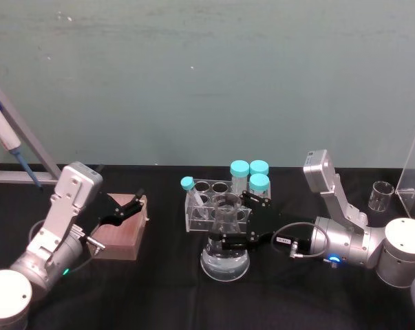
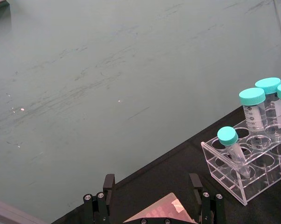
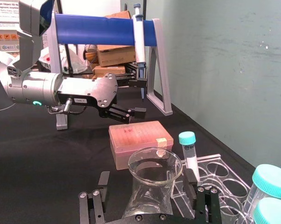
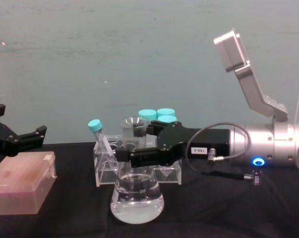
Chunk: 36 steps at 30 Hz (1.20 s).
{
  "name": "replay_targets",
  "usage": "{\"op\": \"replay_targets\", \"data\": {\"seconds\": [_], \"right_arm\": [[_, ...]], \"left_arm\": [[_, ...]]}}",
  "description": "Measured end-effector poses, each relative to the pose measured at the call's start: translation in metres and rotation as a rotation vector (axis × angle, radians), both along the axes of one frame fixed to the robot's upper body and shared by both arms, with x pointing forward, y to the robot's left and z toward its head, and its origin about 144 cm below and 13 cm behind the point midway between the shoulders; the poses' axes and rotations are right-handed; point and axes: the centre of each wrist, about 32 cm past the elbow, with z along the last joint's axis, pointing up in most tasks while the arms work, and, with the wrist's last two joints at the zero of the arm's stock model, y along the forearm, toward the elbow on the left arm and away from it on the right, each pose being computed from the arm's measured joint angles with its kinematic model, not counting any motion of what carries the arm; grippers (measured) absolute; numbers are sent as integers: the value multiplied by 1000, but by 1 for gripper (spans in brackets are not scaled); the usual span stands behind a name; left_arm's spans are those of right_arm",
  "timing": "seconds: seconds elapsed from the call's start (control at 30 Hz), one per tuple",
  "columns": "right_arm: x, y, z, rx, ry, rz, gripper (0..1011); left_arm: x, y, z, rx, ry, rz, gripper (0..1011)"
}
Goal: Place the experimental apparatus aside using one hand.
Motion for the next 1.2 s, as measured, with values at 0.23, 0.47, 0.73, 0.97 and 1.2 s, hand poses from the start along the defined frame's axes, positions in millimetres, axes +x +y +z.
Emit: {"op": "replay_targets", "data": {"seconds": [0.23,0.47,0.73,0.97,1.2], "right_arm": [[0,0,0,1,0,0,840],[0,0,0,1,0,0,634],[0,0,0,1,0,-1,456],[0,0,0,1,0,-1,456],[-2,0,1,-4,-9,-7,457]], "left_arm": [[0,0,0,0,0,0,1000],[0,0,0,0,0,0,1000],[0,0,0,0,0,0,1000],[0,0,0,0,0,0,1000],[0,0,0,0,0,0,1000]]}}
